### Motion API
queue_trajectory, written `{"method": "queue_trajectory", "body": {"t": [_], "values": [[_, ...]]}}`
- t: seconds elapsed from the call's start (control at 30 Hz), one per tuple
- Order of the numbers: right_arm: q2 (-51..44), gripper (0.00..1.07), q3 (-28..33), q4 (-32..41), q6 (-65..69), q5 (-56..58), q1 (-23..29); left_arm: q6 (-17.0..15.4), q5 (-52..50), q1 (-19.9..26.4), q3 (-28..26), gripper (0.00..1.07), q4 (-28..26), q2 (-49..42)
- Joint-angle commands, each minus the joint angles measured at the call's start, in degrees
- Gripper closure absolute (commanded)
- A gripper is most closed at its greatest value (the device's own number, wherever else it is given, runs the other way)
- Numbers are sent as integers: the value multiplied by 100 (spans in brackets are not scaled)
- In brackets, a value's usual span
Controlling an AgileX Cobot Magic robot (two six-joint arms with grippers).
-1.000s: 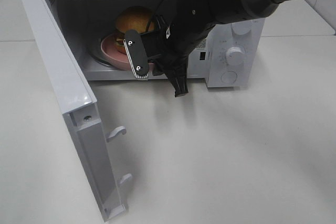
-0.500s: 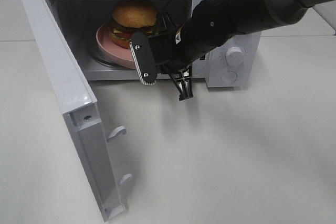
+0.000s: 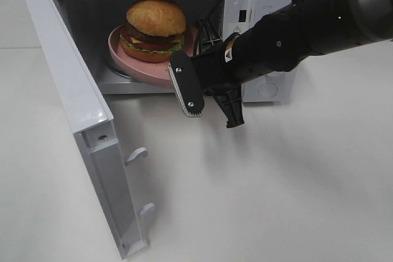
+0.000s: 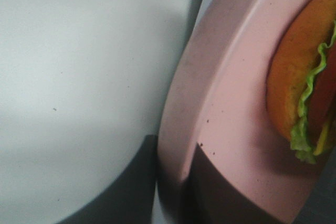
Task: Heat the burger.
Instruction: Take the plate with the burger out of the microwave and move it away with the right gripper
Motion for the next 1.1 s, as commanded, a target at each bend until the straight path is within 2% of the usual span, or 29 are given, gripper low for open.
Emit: {"method": "queue_trajectory", "body": {"t": [0.03, 0.1, 0.17, 0.37, 0.57, 0.77, 1.1], "values": [[-361, 107, 252, -11, 143, -418, -155, -11, -6, 29, 0, 7, 17, -63], [-372, 107, 304, -103, 143, -418, -149, -11, -6, 29, 0, 7, 17, -63], [-493, 107, 493, -516, 149, -413, -132, -11, -6, 29, 0, 7, 17, -63], [-596, 107, 670, -561, 149, -533, -132, -11, -6, 29, 0, 7, 17, -63], [-859, 107, 882, -1043, 195, -567, -11, -11, -6, 29, 0, 7, 17, -63], [-1003, 107, 1117, -1129, 350, -498, 201, -11, -6, 29, 0, 7, 17, -63], [-1467, 107, 1564, -1129, 350, -355, 201, -11, -6, 29, 0, 7, 17, -63]]}}
